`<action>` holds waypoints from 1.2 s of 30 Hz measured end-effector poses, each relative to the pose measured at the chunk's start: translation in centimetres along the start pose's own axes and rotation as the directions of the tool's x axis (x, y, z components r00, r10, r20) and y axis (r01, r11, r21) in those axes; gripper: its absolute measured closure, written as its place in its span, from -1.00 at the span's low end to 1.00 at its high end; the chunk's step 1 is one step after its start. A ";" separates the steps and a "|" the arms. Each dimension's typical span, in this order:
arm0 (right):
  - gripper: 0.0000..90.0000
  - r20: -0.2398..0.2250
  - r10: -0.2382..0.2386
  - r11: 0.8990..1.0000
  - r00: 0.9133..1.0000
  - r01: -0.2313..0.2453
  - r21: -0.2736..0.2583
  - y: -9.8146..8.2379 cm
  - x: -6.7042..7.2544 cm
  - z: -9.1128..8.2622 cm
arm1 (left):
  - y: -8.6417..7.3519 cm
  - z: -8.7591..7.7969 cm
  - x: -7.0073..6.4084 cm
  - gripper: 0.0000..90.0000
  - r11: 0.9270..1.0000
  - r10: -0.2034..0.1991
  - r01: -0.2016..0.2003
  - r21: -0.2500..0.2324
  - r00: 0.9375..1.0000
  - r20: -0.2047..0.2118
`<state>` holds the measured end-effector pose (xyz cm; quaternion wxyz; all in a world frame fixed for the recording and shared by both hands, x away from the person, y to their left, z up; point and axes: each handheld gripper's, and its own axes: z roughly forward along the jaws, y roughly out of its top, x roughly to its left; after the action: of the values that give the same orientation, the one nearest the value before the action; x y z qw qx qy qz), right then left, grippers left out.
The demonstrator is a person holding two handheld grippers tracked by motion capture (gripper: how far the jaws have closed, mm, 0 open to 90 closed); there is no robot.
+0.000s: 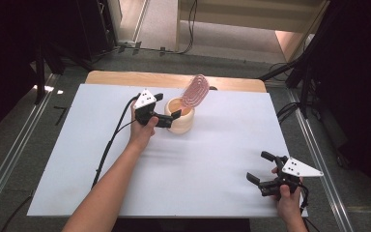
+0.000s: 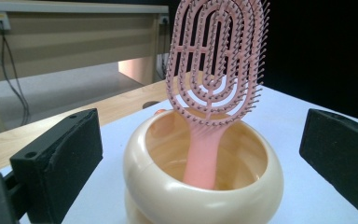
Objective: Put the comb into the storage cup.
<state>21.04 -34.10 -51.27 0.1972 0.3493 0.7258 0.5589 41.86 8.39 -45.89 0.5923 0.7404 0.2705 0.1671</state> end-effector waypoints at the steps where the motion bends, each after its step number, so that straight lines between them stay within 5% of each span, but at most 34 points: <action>1: -1.00 -0.001 0.001 1.000 1.000 -0.001 -0.001 0.0 0.0 0.0 | 0.0 -0.1 0.0 -1.00 1.000 0.001 -0.001 0.000 1.000 0.003; 36: -1.00 0.002 -0.012 1.000 1.000 0.012 0.011 0.1 0.2 0.3 | -0.5 -8.4 -0.6 -1.00 0.999 0.030 -0.031 -0.029 0.999 -0.030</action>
<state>21.13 -33.78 -51.28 0.1996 0.3466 0.7307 0.5532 36.54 14.70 -44.31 0.5962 0.7331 0.2657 0.1910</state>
